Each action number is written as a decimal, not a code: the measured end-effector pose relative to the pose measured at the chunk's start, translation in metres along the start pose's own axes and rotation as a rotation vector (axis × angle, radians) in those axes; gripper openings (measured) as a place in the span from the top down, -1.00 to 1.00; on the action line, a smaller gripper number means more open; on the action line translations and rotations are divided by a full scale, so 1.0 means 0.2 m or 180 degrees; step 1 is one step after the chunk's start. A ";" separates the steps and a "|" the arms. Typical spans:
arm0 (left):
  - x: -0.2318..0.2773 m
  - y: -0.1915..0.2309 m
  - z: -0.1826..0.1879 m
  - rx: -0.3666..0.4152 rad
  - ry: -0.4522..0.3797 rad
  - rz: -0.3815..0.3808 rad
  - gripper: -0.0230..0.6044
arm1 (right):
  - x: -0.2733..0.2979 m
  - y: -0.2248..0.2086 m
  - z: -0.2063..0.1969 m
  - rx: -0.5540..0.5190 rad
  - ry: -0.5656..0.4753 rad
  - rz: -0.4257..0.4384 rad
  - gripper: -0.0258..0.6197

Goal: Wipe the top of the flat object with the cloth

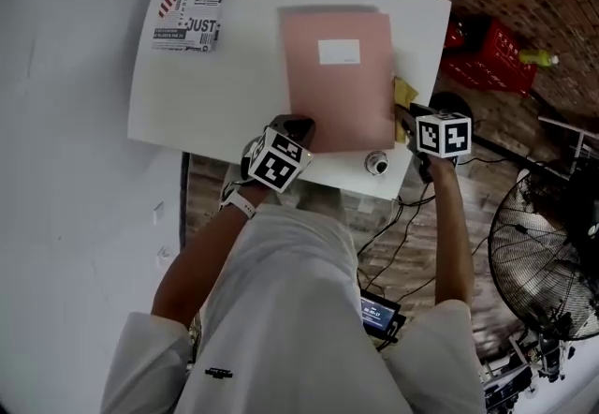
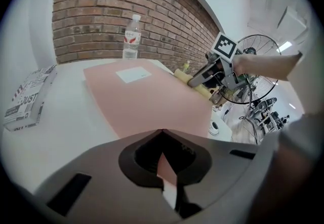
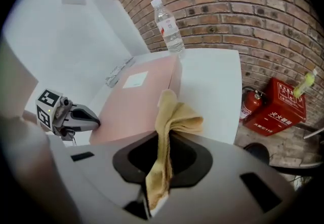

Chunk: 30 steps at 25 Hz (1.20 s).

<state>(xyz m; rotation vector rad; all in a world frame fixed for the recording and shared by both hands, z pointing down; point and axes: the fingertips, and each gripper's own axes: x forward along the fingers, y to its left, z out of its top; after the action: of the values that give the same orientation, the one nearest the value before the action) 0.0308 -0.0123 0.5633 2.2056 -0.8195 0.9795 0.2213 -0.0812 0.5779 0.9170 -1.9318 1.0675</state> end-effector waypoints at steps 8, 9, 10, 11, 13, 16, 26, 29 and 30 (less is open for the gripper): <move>0.01 0.00 0.01 -0.0022 0.0076 -0.0061 0.89 | 0.06 -0.03 0.21 0.0220 -0.0118 0.0181 0.75; 0.01 0.00 0.02 -0.0014 0.0101 -0.0064 0.90 | 0.07 -0.04 0.24 0.0273 -0.0153 0.0225 0.75; 0.01 0.00 0.02 -0.0010 0.0129 -0.0070 0.90 | 0.08 -0.04 0.28 0.0330 -0.0193 0.0275 0.75; 0.01 0.00 0.02 -0.0014 0.0154 -0.0080 0.89 | 0.09 -0.04 0.31 0.0374 -0.0227 0.0328 0.75; 0.02 0.00 0.02 -0.0045 0.0184 -0.0110 0.89 | 0.12 -0.05 0.38 0.0386 -0.0257 0.0416 0.75; 0.01 0.00 0.02 -0.0078 0.0194 -0.0146 0.90 | 0.16 -0.07 0.48 0.0366 -0.0257 0.0537 0.75; 0.01 0.00 0.02 -0.0152 0.0228 -0.0187 0.90 | 0.24 -0.09 0.79 0.0150 -0.0449 0.0720 0.75; 0.01 0.00 0.02 -0.0183 0.0224 -0.0183 0.89 | 0.24 -0.09 0.88 0.0137 -0.0610 0.0688 0.75; 0.01 0.01 0.02 -0.0183 0.0224 -0.0180 0.90 | 0.23 -0.09 0.91 0.0157 -0.0687 0.0679 0.75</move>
<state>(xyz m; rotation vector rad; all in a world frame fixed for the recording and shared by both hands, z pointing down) 0.0336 -0.0171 0.5631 2.1217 -0.7402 0.9884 0.1682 -0.2603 0.5538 0.8989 -2.2302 1.1826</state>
